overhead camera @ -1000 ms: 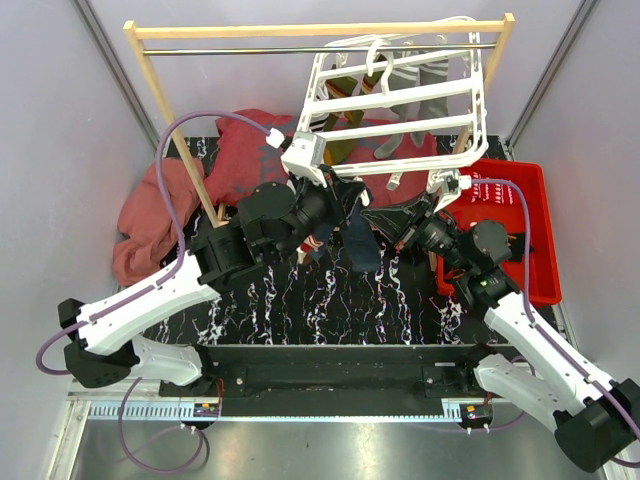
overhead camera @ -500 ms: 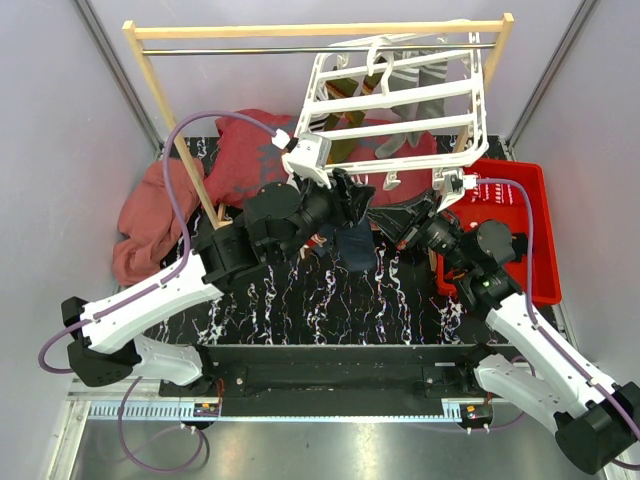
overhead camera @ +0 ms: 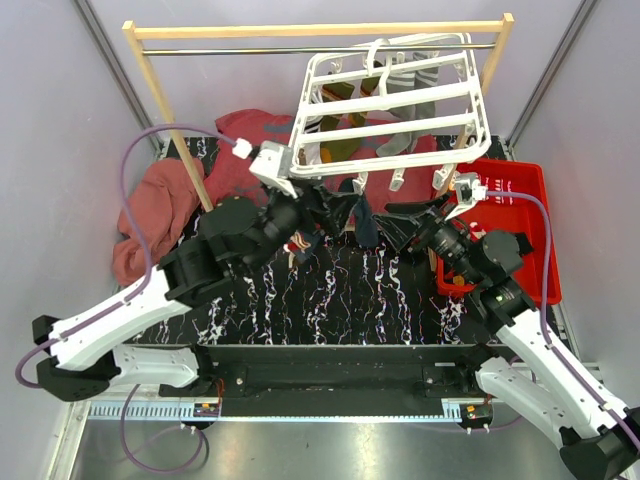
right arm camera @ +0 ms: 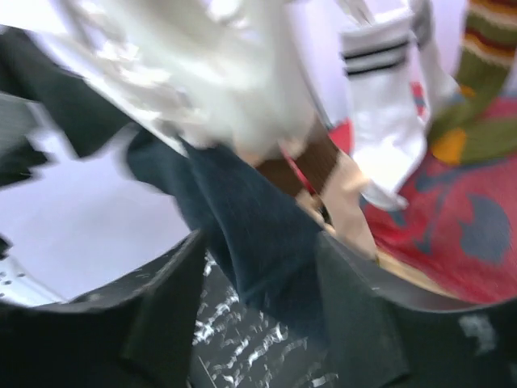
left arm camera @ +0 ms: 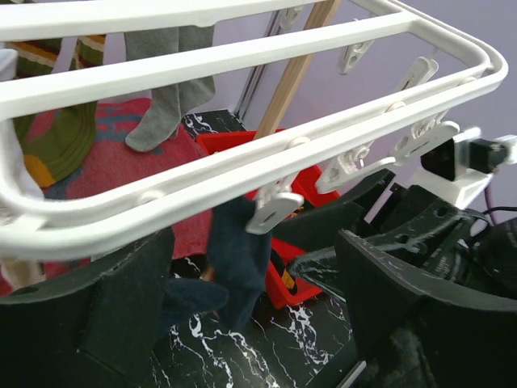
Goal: Clip the socks to the hanger
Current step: Clamp the sock onto the hanger, then reset both arms
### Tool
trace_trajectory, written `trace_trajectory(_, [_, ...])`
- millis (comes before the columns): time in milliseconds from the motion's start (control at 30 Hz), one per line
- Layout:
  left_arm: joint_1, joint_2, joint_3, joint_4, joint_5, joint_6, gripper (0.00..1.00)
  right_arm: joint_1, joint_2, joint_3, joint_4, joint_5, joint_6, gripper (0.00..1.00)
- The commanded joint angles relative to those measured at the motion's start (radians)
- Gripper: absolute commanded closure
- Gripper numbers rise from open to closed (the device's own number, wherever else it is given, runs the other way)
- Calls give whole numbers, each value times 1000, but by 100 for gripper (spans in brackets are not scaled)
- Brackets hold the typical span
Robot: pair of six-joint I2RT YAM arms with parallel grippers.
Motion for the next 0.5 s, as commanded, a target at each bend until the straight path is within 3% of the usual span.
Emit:
trace_trajectory(0, [1,-104,-49,31,-31,44,12,6,1,4,-160,107,-74,26])
trace_trajectory(233, [18,-238,-175,-55,-160,90,1,6,-1,84,-445,389,-187,3])
trace_trajectory(333, [93,-304,-259,-103,-128,47,1,8,-2,102,-547,597,-183,0])
trace_trajectory(467, [275,-405,-362,-153,-51,-16,1,8,-1,133,-706,783,-154,0])
